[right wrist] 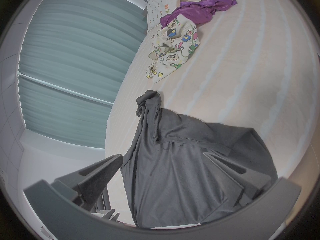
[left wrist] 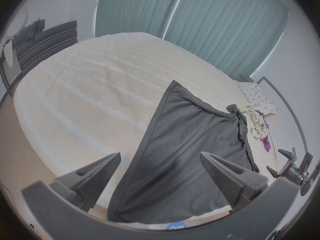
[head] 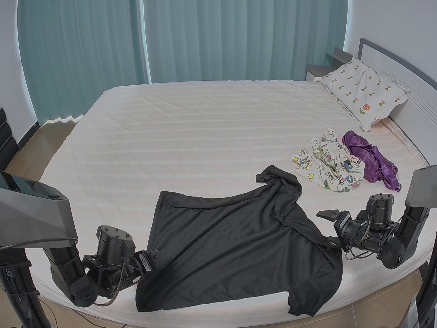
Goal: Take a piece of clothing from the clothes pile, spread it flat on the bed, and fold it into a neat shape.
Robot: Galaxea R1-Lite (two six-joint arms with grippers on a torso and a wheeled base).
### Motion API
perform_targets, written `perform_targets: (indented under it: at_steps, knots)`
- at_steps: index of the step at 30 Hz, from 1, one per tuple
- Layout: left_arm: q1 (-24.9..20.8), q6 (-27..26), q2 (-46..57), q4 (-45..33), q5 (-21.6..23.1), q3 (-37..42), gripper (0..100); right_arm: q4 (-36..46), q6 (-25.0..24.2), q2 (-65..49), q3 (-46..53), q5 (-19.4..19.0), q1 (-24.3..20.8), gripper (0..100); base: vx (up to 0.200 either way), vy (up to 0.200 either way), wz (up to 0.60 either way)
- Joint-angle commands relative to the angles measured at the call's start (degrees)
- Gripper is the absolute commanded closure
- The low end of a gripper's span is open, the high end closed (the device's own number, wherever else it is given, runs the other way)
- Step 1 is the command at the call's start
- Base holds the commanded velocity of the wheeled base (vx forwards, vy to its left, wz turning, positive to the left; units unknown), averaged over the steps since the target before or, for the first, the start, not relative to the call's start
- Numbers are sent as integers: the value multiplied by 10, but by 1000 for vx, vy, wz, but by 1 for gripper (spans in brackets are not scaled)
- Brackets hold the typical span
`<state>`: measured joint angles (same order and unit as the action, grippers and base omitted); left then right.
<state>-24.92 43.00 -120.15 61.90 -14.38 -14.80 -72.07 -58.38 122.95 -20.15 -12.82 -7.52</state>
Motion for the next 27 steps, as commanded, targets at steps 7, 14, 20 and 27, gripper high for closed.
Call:
perform_targets:
  at_steps: [7, 14, 20, 27]
  knots:
    - [4, 6, -18, 2, 10, -2, 0, -2, 17, 5, -2, 1, -23, 0, 86, 0, 0]
    - [-2, 76, -28, 15, 57, -10, 0, 25, 24, 33, -74, 33, -79, 0, 0, 0, 0]
    - [-13, 112, -30, 22, 59, -13, 0, 137, 57, 106, -195, 63, -94, 0, 0, 0, 0]
    - [-14, 133, -30, 28, 59, -14, 0, 221, 87, 156, -299, 100, -101, 0, 0, 0, 0]
